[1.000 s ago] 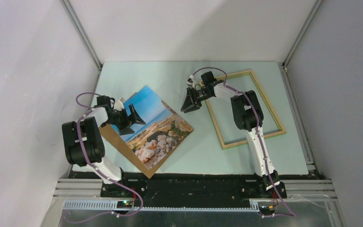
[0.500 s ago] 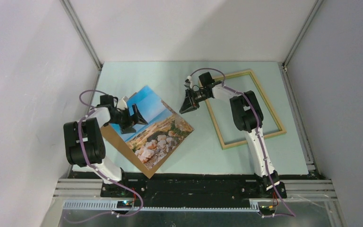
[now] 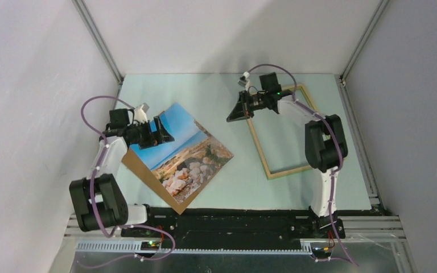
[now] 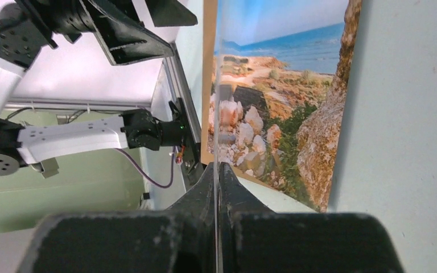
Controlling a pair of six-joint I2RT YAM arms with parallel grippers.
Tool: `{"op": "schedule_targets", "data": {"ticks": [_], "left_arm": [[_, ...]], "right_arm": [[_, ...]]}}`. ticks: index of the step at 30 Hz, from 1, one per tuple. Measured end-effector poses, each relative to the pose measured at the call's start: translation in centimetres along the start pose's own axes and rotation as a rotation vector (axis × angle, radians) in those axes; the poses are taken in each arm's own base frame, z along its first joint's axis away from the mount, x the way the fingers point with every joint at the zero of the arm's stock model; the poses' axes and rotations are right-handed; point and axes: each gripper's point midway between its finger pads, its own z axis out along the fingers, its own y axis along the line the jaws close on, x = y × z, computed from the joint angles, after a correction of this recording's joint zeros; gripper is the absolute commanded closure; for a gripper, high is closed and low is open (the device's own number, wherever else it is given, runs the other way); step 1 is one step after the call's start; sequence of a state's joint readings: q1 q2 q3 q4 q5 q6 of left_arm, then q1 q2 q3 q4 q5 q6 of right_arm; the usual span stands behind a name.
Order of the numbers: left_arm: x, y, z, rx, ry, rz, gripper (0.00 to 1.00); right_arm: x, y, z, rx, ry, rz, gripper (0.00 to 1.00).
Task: Put the photo into the frame
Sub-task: Pick up the photo frame item at the center of the board.
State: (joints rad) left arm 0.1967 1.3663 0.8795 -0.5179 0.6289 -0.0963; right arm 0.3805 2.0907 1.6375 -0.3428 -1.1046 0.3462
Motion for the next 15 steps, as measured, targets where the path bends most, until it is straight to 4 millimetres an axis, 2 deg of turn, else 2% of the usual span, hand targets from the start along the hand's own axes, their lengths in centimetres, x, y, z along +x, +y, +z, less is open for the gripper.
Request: {"op": "schedule_targets", "data": {"ticks": [7, 15], "left_arm": [[-3.8, -3.0, -2.7, 0.053, -0.126, 0.117, 0.02], [-8.1, -6.8, -4.0, 0.195, -0.192, 0.158, 0.02]], "right_arm": [[-2.4, 4.1, -4.8, -0.014, -0.154, -0.081, 1.00], [-3.2, 8.3, -8.1, -0.058, -0.260, -0.140, 1.00]]}}
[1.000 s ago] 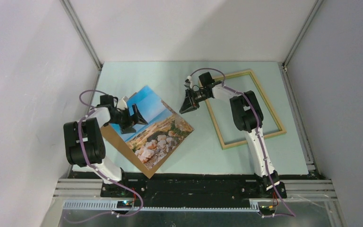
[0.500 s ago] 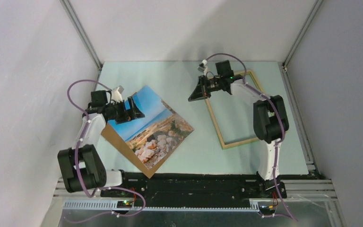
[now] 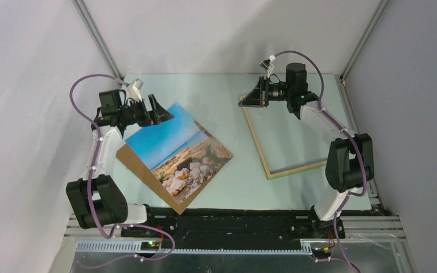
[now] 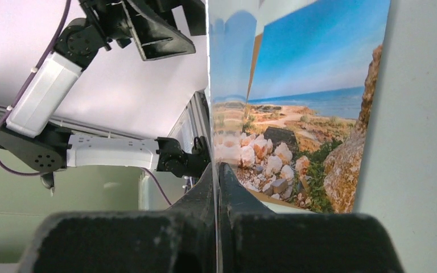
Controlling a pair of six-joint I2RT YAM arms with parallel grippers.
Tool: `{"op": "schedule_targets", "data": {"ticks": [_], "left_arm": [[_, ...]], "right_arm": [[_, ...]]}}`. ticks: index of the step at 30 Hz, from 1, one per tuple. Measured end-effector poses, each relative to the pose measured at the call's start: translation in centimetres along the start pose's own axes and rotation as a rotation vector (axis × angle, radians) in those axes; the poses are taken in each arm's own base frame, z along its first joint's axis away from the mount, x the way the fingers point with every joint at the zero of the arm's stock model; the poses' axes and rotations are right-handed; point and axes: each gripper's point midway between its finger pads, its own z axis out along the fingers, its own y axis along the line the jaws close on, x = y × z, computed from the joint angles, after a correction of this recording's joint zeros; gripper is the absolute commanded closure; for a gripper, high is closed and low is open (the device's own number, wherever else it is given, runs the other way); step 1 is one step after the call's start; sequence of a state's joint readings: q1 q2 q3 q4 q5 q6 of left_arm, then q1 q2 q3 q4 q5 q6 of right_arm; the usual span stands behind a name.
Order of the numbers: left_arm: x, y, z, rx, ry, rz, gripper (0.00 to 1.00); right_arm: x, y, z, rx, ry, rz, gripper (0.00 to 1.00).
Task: Put the photo into the frame
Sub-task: Pick up the photo frame item at the center of the board, then move the photo frame to the center of the board.
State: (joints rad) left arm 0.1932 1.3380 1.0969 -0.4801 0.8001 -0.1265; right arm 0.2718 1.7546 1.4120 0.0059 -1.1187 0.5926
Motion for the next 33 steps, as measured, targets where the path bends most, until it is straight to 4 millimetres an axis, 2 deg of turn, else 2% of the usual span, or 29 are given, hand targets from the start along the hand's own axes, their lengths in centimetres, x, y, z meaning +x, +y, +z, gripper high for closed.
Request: {"op": "schedule_targets", "data": {"ticks": [5, 8, 11, 15, 20, 25, 29, 33], "left_arm": [[-1.8, -1.6, 0.8, 0.065, -0.004, -0.009, 0.02], [-2.1, -2.4, 1.6, 0.086, 0.007, -0.001, 0.02], [-2.0, -3.2, 2.7, 0.099, 0.029, 0.004, 0.02], [-1.0, -4.5, 4.9, 0.081, 0.077, 0.023, 0.02], [0.7, -6.3, 8.5, 0.026, 0.141, 0.047, 0.02], [1.7, -7.5, 12.2, -0.051, 0.177, 0.056, 0.04], [2.6, -8.2, 15.9, -0.114, 0.197, 0.050, 0.05], [4.0, -8.8, 19.6, -0.165, 0.231, 0.036, 0.05]], "right_arm": [[-1.3, 2.7, -1.9, -0.004, -0.058, -0.065, 1.00], [-2.5, 3.9, -4.1, 0.019, -0.108, -0.107, 1.00], [-3.6, 4.2, -6.9, 0.067, -0.164, -0.137, 1.00], [-4.1, 3.7, -10.4, 0.137, -0.219, -0.152, 1.00], [-2.5, 2.3, -14.9, 0.239, -0.278, -0.105, 1.00], [-0.7, 2.0, -19.8, 0.330, -0.360, -0.076, 1.00], [0.7, 2.5, -22.6, 0.378, -0.404, -0.082, 1.00], [2.3, 2.5, -24.3, 0.405, -0.426, -0.070, 1.00]]}}
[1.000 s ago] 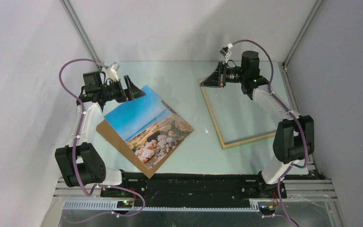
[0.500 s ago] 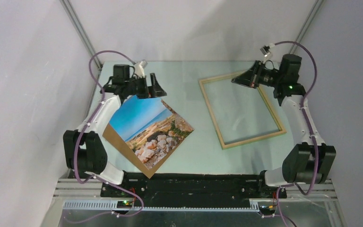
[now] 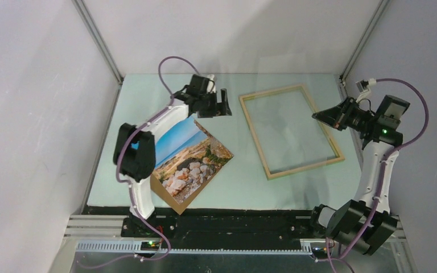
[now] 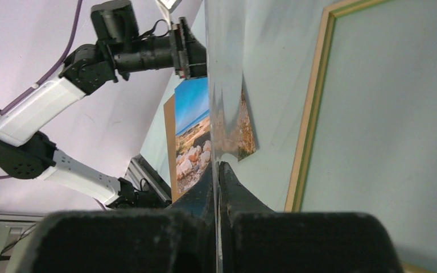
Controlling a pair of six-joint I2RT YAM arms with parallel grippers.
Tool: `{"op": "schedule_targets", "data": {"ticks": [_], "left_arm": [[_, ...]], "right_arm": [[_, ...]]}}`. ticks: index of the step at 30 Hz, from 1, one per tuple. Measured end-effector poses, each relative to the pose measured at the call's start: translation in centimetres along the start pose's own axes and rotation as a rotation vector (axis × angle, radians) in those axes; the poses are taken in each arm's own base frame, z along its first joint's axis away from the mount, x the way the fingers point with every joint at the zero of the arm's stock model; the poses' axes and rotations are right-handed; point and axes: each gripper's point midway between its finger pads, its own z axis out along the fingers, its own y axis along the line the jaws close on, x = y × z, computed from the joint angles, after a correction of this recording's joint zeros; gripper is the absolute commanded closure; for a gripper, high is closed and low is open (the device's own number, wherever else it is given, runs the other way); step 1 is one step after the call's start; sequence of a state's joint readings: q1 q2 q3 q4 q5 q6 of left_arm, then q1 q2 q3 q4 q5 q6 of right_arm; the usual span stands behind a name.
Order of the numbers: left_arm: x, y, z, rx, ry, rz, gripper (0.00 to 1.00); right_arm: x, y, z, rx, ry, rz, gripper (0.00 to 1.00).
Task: Put the photo into the frame
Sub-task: Move the photo frame to the center of the board.
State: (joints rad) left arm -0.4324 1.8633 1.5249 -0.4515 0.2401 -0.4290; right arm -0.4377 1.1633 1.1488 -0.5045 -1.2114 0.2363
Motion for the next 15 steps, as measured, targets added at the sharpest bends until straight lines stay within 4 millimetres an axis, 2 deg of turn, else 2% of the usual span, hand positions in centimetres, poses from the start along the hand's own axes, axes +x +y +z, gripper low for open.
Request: {"op": "schedule_targets", "data": {"ticks": [3, 6, 15], "left_arm": [[0.6, -1.3, 2.8, -0.023, 0.019, -0.009, 0.05], [2.3, -3.0, 5.6, -0.036, 0.057, -0.016, 0.06], [5.4, -6.6, 11.5, -0.070, 0.115, -0.031, 0.13]], "right_arm": [[0.9, -0.7, -1.3, 0.014, -0.005, 0.025, 1.00], [1.7, -1.3, -2.4, 0.027, -0.010, 0.051, 1.00], [3.4, -3.9, -5.6, 0.067, -0.051, 0.087, 1.00]]}}
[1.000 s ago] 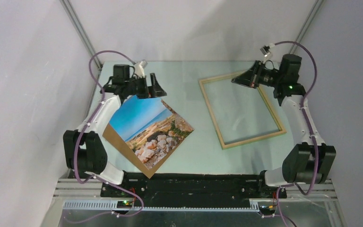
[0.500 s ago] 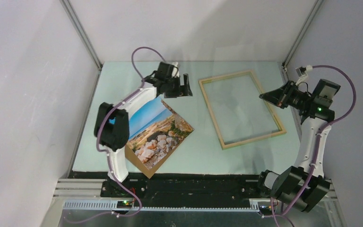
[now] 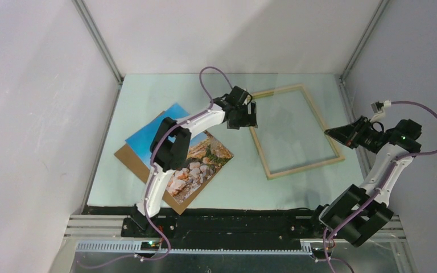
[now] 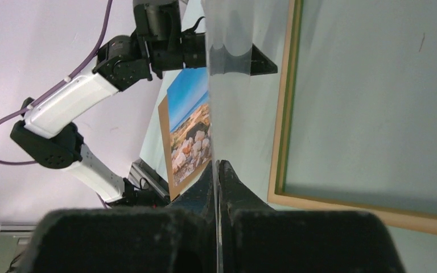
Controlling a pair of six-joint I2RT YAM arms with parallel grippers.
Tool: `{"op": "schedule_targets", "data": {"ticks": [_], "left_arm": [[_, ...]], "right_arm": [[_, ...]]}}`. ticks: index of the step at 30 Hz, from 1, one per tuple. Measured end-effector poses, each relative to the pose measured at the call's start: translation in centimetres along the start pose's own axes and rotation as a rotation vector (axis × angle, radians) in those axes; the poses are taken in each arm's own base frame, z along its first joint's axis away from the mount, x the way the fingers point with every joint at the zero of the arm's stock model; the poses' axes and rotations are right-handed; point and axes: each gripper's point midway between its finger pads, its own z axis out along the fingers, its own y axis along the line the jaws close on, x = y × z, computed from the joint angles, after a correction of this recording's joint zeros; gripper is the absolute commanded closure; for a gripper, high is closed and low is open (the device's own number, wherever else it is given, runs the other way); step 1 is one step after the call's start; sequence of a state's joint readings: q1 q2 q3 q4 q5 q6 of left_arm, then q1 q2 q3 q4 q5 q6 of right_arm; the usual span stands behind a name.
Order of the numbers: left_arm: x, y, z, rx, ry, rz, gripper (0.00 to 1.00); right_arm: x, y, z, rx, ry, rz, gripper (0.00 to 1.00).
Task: Put the photo into the frame
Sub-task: Move the photo frame to the center of the board.
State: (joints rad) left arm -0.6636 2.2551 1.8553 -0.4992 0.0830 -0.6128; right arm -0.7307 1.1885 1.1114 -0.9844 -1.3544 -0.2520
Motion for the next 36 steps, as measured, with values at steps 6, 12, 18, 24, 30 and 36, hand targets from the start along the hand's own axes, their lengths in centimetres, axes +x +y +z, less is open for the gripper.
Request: {"op": "schedule_targets", "data": {"ticks": [6, 12, 18, 24, 30, 36], "left_arm": [[0.8, -0.8, 2.2, -0.033, 0.024, -0.013, 0.21], [1.5, -1.1, 3.1, -0.074, 0.026, 0.000, 0.29], [2.2, -1.2, 3.4, -0.105, 0.026, 0.019, 0.38], [2.4, -1.0, 3.5, -0.128, 0.018, 0.036, 0.47], [2.5, -1.0, 3.5, -0.133, 0.017, 0.056, 0.56], [2.5, -1.3, 3.6, -0.123, 0.015, 0.069, 0.68]], "right_arm": [[1.4, -1.9, -0.8, 0.003, 0.010, 0.040, 1.00], [2.2, -3.0, -1.6, -0.009, 0.005, 0.086, 1.00], [2.3, -3.4, -1.8, -0.028, 0.003, 0.081, 1.00], [2.5, -3.3, -1.8, -0.032, 0.006, 0.057, 1.00], [2.5, -3.5, -1.8, -0.034, 0.008, 0.053, 1.00], [2.6, -3.7, -1.7, -0.037, 0.012, 0.050, 1.00]]}}
